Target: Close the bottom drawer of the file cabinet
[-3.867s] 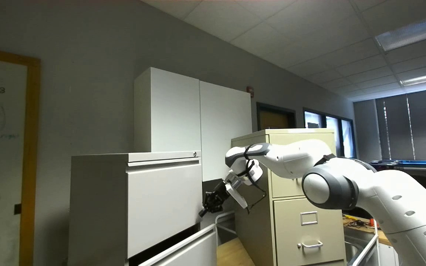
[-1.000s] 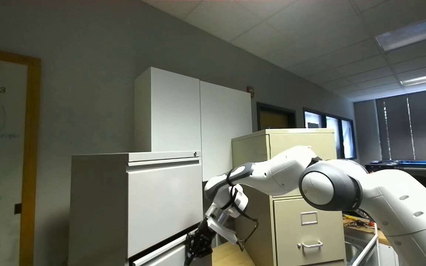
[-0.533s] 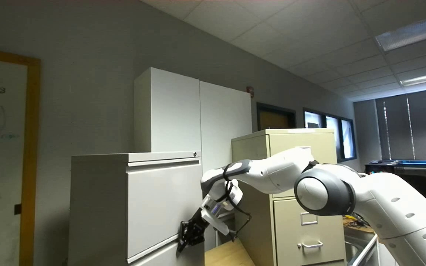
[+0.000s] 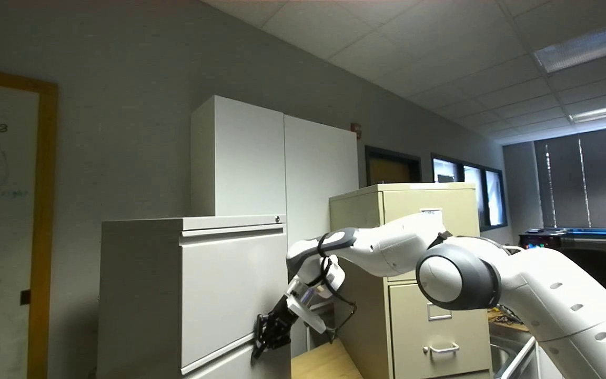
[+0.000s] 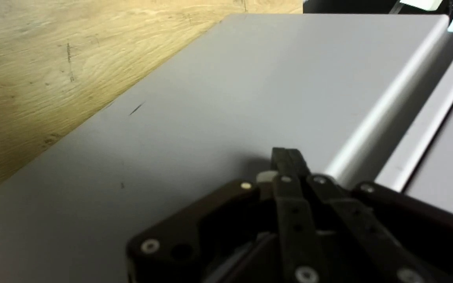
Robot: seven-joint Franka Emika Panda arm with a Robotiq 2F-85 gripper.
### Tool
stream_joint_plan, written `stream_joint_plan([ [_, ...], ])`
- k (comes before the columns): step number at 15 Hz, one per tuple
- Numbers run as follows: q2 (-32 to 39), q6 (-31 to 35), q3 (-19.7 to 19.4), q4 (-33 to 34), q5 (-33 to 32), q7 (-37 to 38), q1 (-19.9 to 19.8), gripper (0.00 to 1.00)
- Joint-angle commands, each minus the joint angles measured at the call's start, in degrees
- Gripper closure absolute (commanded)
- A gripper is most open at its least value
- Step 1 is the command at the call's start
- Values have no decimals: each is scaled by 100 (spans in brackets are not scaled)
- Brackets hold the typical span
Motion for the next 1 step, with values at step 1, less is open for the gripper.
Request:
stream_joint_plan([
  [1, 116, 148, 85, 392, -44, 152, -55, 100],
])
